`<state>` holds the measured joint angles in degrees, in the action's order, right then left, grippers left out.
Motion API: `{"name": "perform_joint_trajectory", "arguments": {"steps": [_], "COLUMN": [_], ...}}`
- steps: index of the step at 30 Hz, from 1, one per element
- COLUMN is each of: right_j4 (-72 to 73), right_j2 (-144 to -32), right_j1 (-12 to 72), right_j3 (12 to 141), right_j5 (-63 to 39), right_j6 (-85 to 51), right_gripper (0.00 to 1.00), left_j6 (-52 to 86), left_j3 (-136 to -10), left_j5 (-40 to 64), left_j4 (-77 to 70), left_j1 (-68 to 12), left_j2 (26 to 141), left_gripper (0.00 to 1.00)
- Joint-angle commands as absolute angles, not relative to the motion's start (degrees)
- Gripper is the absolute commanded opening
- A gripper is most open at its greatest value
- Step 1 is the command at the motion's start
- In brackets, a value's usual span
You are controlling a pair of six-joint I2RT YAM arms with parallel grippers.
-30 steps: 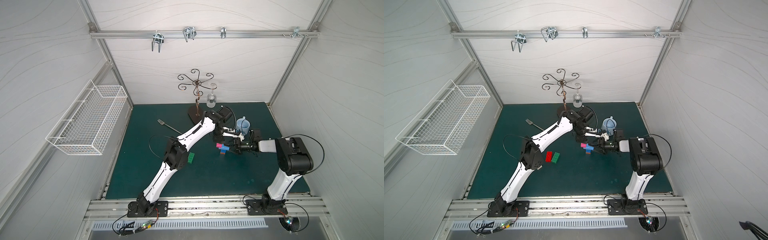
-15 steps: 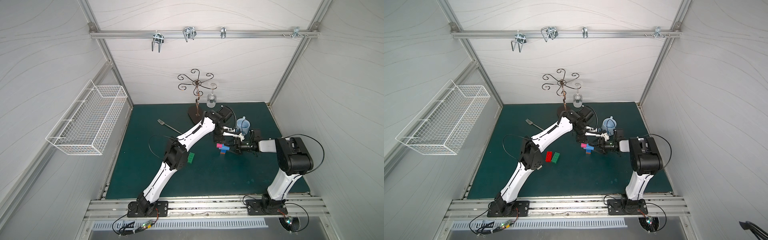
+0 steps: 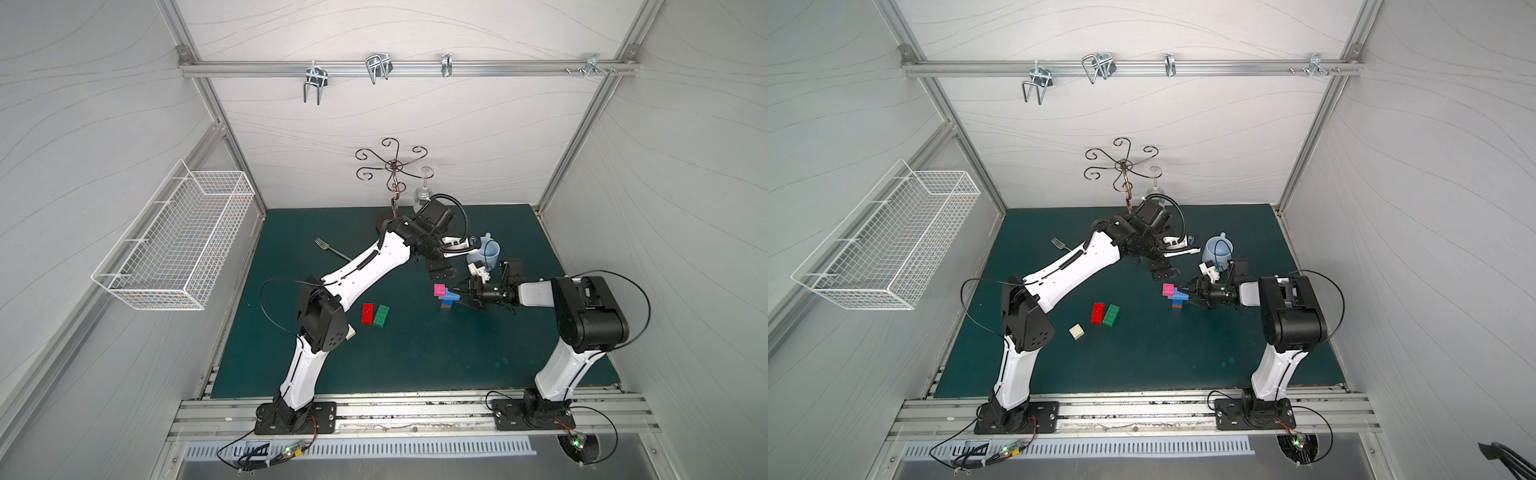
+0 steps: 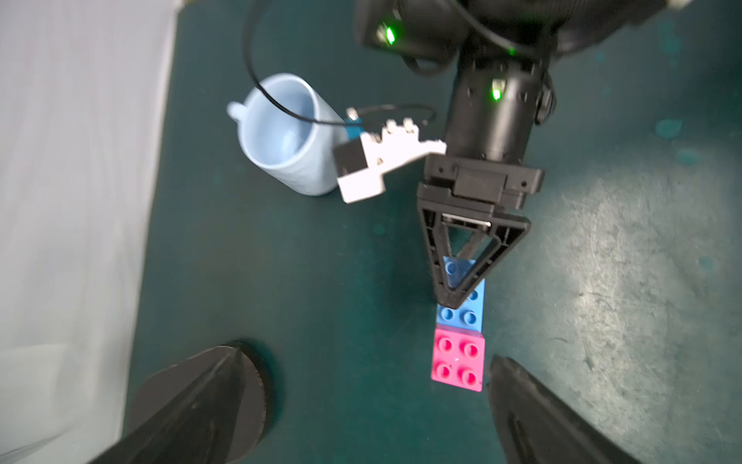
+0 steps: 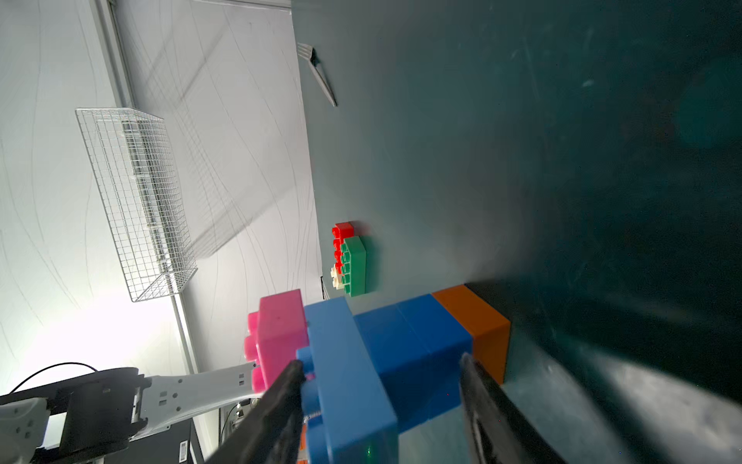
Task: Assemble a spoon with lego
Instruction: Assemble the lego brick with the lego brick, then pick up the lego brick from the center of the board.
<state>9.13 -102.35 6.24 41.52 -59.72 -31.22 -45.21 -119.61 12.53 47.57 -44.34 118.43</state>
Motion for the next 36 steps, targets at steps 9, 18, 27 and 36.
{"name": "perform_joint_trajectory", "arguments": {"steps": [9,18,27,36], "right_j4": [11.1,10.3,9.6,-11.3], "right_j2": [-100.8,-96.5,-93.5,-77.4], "right_j1": [5.7,4.6,3.9,3.6], "right_j3": [38.5,36.9,36.2,40.2], "right_j5": [-58.8,-57.7,-56.9,-42.4], "right_j6": [-32.7,-33.0,-33.1,-24.9], "right_gripper": [0.70,0.73,0.74,0.74], "left_j6": [-25.4,-11.2,-0.2,8.1], "left_j3": [-87.0,-59.5,-42.7,-36.1], "left_j5": [11.6,0.2,-5.1,-15.9], "left_j4": [18.4,3.4,-7.4,-3.3], "left_j1": [-40.3,-39.1,-37.8,-35.4], "left_j2": [95.6,78.8,65.2,55.9], "left_gripper": [1.00,1.00,1.00,1.00]}}
